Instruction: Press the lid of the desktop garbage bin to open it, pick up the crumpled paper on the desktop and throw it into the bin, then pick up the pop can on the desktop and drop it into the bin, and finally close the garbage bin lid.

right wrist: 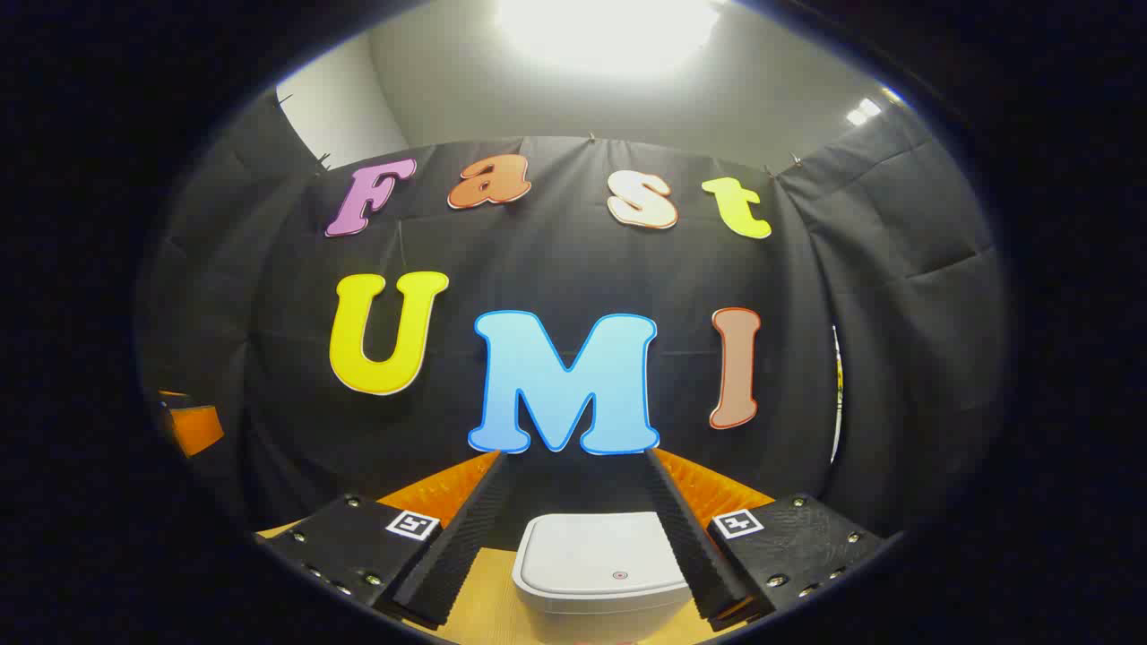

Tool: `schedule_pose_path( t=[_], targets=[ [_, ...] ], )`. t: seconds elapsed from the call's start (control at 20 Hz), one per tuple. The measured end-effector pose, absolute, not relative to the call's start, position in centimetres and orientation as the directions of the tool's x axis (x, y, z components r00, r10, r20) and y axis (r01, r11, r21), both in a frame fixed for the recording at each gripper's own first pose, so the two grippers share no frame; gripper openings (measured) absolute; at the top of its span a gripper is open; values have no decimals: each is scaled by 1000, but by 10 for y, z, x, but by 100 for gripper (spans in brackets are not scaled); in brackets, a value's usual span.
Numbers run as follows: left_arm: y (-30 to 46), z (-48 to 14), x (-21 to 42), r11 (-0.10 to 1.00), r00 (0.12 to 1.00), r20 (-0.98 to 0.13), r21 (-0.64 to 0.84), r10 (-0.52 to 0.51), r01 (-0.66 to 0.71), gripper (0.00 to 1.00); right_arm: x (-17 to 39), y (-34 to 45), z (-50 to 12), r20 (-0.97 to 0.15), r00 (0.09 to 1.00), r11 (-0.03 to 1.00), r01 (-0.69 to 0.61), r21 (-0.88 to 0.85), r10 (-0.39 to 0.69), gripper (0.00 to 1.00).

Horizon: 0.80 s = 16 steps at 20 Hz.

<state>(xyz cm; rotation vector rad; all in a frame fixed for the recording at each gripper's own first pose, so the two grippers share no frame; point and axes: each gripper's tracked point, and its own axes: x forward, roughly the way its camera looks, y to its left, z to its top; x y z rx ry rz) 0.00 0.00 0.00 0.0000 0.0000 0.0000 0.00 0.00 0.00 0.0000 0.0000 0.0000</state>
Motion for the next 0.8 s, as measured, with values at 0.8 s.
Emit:
schedule_pose_path(
  t=[0.8],
  targets=[
    [-14, -22, 7, 996, 997, -73, 78, 40, -34, 95, 5, 18, -32, -105, 988, 994, -111, 0, 110, 95]
  ],
)
